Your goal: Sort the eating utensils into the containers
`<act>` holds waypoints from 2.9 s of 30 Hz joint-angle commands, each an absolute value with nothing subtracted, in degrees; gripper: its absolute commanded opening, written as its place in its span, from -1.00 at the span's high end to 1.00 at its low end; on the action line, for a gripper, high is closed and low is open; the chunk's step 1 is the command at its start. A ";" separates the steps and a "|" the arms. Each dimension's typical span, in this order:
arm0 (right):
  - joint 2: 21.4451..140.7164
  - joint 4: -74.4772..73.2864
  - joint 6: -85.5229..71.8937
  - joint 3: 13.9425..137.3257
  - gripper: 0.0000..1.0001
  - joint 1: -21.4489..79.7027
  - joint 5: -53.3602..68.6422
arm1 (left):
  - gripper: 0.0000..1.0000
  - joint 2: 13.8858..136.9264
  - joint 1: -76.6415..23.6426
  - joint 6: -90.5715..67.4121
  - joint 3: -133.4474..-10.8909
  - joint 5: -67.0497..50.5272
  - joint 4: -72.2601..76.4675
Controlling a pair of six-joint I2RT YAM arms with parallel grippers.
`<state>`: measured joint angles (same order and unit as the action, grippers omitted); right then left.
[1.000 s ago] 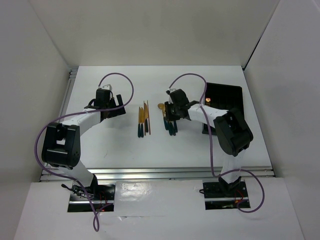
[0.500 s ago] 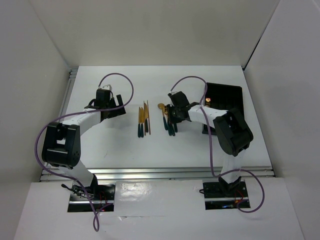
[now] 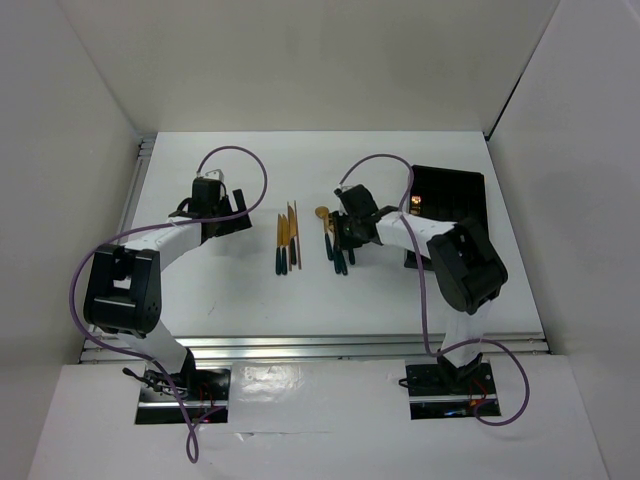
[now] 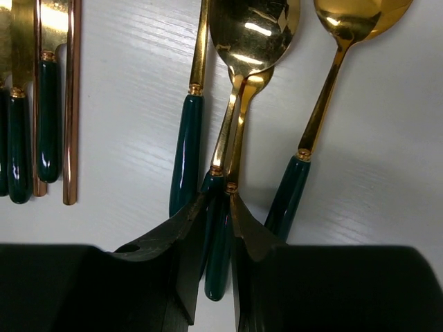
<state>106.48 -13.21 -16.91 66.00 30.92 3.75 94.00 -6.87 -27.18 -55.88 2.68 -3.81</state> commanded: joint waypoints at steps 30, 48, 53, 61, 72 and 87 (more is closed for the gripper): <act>107.14 -20.04 -22.68 66.09 0.41 36.65 -1.93 | -0.98 93.96 -6.59 -27.16 -57.13 2.72 -3.08; 104.08 -21.79 -21.81 71.09 0.86 36.65 -6.50 | -0.98 93.96 -6.59 -27.16 -57.13 2.72 -3.08; 98.53 -22.32 -18.20 76.11 0.86 33.68 -8.53 | -0.98 93.43 -6.59 -27.16 -57.13 2.72 -3.08; 88.70 -20.74 -15.21 74.27 0.86 19.62 -12.30 | -0.98 93.43 -6.06 -27.16 -57.13 2.72 -3.08; 87.62 -16.26 -13.36 63.56 0.86 -0.61 -7.66 | -0.98 93.43 -6.06 -27.16 -57.66 2.72 -3.08; 97.29 -16.95 -6.86 63.71 0.84 -1.85 0.28 | -0.98 93.43 -6.06 -27.16 -57.66 3.78 -3.60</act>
<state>97.01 -15.88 -8.51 60.77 -2.02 1.54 94.00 -6.39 -27.18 -55.88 3.16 -4.27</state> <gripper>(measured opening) 0.234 0.992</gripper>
